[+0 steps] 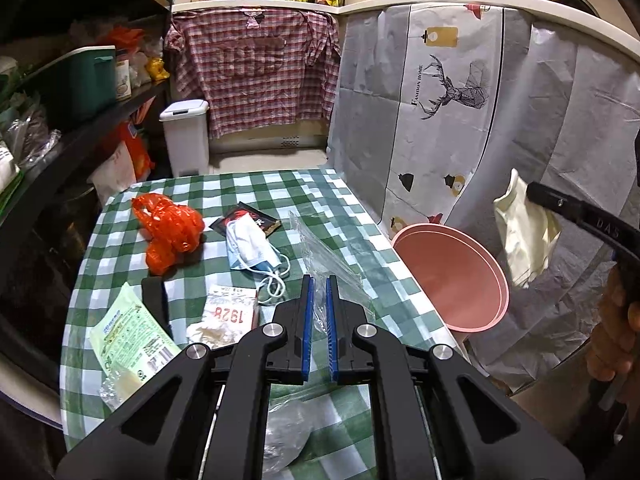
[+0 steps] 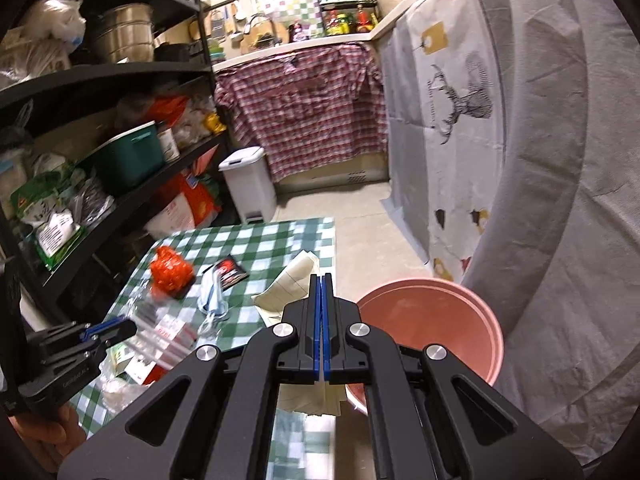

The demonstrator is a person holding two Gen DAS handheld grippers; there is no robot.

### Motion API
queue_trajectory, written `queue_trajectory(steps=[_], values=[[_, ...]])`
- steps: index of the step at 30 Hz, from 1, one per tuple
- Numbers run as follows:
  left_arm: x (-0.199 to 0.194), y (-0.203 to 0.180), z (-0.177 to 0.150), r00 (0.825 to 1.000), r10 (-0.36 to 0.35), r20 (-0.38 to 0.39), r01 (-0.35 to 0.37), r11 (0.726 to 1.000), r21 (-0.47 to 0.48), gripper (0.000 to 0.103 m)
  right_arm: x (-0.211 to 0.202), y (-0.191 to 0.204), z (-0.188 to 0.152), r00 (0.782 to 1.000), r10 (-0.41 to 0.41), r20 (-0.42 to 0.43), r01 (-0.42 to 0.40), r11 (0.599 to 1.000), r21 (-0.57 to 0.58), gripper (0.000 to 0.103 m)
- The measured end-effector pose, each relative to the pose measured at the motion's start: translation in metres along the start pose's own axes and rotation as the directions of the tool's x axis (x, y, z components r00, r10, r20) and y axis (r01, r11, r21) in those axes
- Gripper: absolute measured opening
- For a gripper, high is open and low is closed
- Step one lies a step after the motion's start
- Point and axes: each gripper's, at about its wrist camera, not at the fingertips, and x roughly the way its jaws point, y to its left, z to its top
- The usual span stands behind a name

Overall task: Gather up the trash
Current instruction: 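Carry plastic bag and napkin over the pink bin with both tools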

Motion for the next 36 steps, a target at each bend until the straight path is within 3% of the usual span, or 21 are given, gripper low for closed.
queue_trajectory(steps=[8,36], values=[[0.011,-0.015,0.008,1.0,-0.021,-0.004,0.021,1.0,0.0,0.006,-0.002,-0.019,0.014,0.998,-0.059,0.025,0.059,0.998,-0.032,0.001],[0.043,-0.054,0.023,0.999,-0.052,-0.015,0.052,0.999,0.006,0.006,0.015,-0.094,0.035,0.994,-0.111,-0.003,0.111,0.993,0.032,0.001]])
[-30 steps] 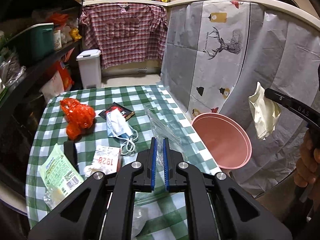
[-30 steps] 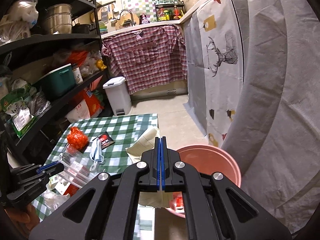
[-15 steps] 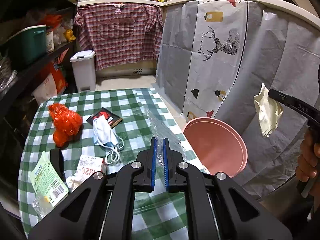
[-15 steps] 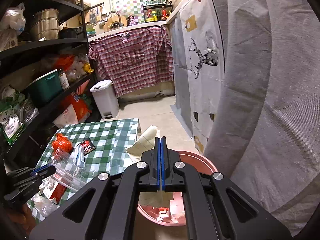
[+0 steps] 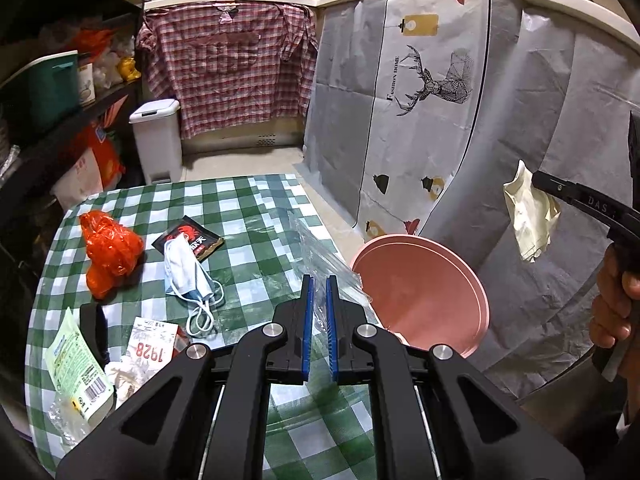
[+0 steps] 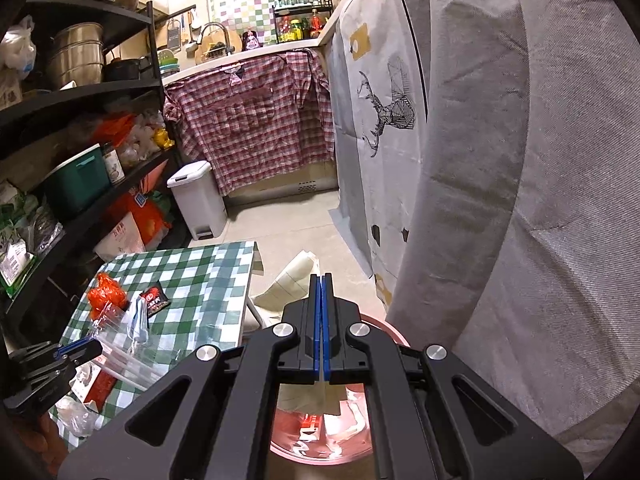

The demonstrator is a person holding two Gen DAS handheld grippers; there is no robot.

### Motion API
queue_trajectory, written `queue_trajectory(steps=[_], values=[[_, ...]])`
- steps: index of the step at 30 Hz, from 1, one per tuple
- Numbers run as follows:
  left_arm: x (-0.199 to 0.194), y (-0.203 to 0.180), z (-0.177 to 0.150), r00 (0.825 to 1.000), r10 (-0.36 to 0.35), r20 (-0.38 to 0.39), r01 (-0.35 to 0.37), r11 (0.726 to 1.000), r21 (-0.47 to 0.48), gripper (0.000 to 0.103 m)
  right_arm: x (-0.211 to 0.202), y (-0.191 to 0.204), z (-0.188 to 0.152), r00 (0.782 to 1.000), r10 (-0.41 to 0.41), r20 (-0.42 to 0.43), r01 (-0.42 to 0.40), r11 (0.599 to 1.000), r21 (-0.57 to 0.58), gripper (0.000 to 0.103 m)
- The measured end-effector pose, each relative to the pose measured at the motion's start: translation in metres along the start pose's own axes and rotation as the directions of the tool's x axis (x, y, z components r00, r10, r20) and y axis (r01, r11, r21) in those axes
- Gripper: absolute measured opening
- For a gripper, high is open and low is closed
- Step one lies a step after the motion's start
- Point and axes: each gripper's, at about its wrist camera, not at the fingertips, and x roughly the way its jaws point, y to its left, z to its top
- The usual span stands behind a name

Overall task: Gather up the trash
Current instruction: 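Carry plastic bag and napkin over the pink bin with both tools, then open both tools to drop bag and napkin into pink bin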

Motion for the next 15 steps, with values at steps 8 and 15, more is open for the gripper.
queue_trajectory(steps=[8,15], values=[[0.011,-0.013,0.005,1.0,-0.007,-0.002,0.007,1.0,0.006,0.006,0.005,0.0,-0.004,1.0,-0.006,-0.012,0.006,1.0,-0.007,0.001],[0.019,-0.029,0.003,0.999,-0.034,-0.014,0.035,0.999,0.034,0.006,0.012,-0.009,-0.008,0.999,-0.012,-0.037,0.013,1.0,0.009,0.001]])
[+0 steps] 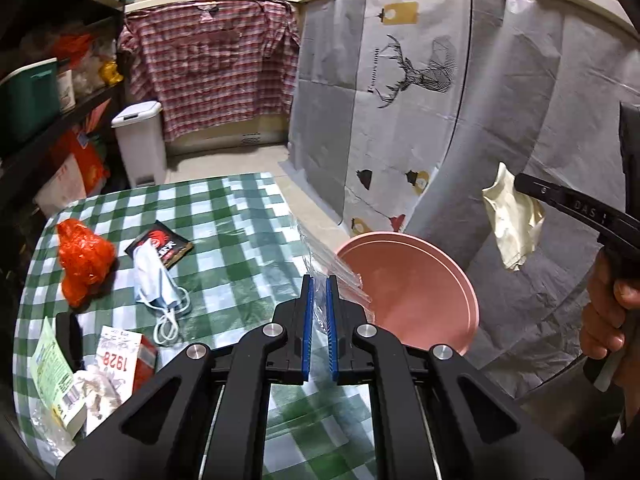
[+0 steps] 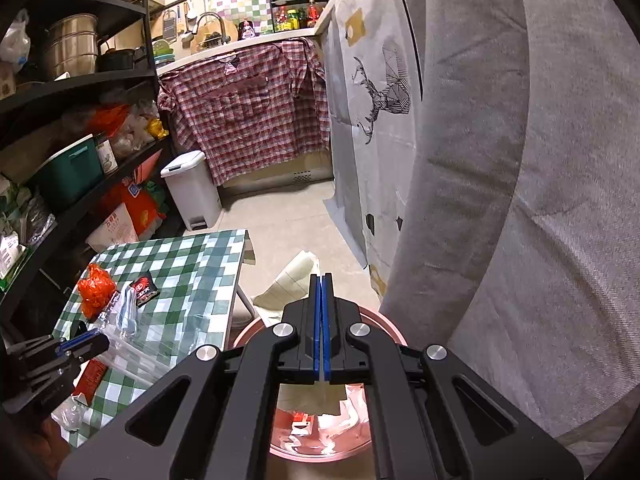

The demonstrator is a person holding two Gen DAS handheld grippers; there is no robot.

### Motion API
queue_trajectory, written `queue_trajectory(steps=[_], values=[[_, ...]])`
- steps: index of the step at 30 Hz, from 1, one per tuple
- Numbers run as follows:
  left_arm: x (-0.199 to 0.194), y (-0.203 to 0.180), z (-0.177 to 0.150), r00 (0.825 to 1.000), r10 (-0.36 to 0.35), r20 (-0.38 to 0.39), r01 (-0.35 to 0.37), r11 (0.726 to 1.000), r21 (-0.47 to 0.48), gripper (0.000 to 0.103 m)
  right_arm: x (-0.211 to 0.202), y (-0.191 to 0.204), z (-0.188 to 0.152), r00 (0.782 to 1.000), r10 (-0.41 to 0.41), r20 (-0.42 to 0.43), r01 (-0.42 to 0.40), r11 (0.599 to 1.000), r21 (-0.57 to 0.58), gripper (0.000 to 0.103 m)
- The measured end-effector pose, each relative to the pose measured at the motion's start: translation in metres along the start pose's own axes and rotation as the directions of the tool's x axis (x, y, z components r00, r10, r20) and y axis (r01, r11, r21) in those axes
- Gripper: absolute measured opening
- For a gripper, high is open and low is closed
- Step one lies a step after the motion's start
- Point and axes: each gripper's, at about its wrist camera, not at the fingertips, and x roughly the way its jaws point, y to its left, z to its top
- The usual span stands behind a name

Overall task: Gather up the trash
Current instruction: 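Open both tools to drop bag and napkin into pink bin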

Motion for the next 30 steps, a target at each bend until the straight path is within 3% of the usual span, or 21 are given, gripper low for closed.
queue_trajectory(steps=[18,21,22,24,30], values=[[0.053,-0.037,-0.001,0.997,-0.023,-0.07,0.025,1.0,0.02,0.006,0.039,-0.001,-0.021,0.995,-0.013,-0.103,0.016,1.0,0.023,0.002],[0.065,-0.037,-0.006,0.994,-0.032,-0.105,0.033,0.999,0.006,0.008,0.048,0.0,-0.024,0.991,-0.017,-0.13,0.021,1.0,0.024,0.006],[0.066,-0.036,-0.006,0.993,-0.034,-0.111,0.035,0.999,-0.001,0.016,0.051,0.001,-0.025,0.989,-0.02,-0.146,0.023,0.999,0.022,0.007],[0.067,-0.032,-0.006,0.993,-0.034,-0.109,0.031,0.999,-0.025,0.026,0.055,0.0,-0.029,0.987,-0.027,-0.161,0.031,0.999,0.028,0.019],[0.06,-0.025,-0.004,0.994,-0.044,-0.103,0.04,0.998,-0.042,0.027,0.054,0.004,-0.029,0.987,-0.029,-0.155,0.034,0.999,0.029,0.025]])
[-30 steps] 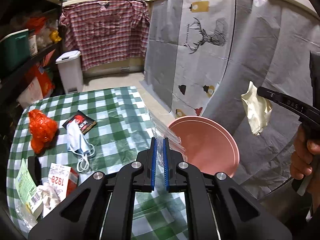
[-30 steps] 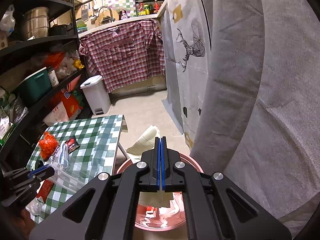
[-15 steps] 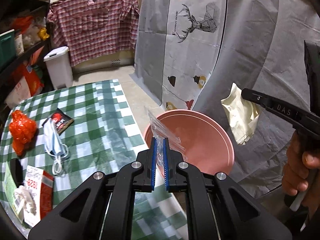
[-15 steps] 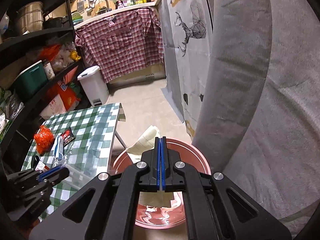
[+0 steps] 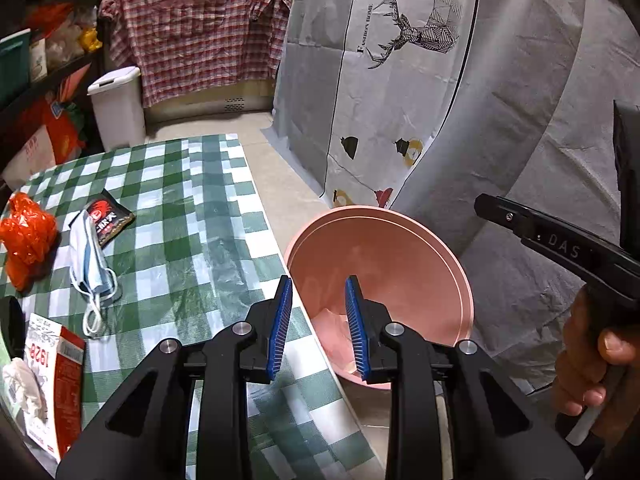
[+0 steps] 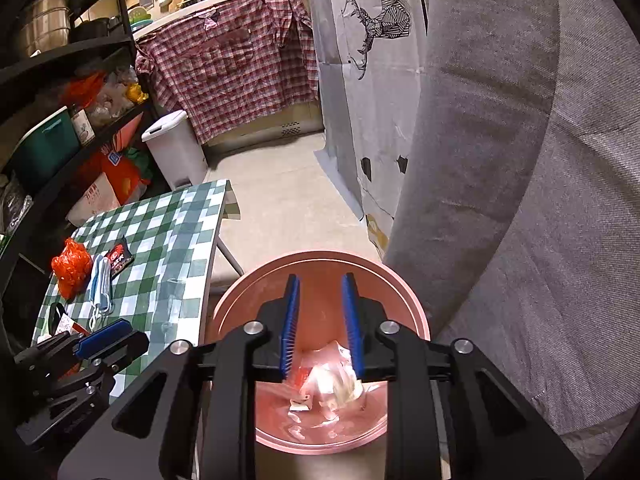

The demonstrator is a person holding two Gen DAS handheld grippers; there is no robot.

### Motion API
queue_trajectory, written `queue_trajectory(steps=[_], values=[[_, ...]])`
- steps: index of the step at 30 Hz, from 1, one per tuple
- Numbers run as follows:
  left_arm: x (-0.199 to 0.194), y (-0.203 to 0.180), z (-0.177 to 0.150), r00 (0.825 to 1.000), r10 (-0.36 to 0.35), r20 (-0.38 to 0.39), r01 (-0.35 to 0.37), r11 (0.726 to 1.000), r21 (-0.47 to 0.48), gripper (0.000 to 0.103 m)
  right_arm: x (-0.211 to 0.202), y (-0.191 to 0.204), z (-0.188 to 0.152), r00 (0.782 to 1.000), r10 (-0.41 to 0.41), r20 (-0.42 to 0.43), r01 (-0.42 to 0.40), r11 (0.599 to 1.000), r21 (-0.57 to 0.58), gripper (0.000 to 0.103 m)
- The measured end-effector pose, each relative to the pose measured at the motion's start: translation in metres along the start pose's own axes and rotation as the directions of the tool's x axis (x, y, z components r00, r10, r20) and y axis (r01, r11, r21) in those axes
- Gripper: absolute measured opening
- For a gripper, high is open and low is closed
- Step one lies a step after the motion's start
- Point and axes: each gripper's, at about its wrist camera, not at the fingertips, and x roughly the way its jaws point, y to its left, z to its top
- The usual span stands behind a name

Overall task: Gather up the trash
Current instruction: 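Open both tools to drop bag and napkin into pink bin, then move left tool to orange plastic bag while right tool approaches white face mask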

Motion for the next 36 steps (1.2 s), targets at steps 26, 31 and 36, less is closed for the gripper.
queue_trajectory(steps=[26,31,36], values=[[-0.132,0.115,-0.003,0.979,0.141,0.15,-0.131,0.989,-0.074,0.023,-0.043,0.117,-0.006,0.97,0.206,0.131,-0.197,0.977,-0.075,0.024],[-0.154,0.143,0.016,0.964,0.218,0.151,-0.218,0.976,-0.012,0.021,-0.046,0.153,-0.006,0.954,0.264,0.142,-0.25,0.962,-0.106,0.019],[-0.166,0.178,0.028,0.953,0.232,0.196,-0.222,0.973,-0.068,0.021,-0.05,0.18,-0.009,0.938,0.314,0.148,-0.295,0.945,-0.138,0.015]])
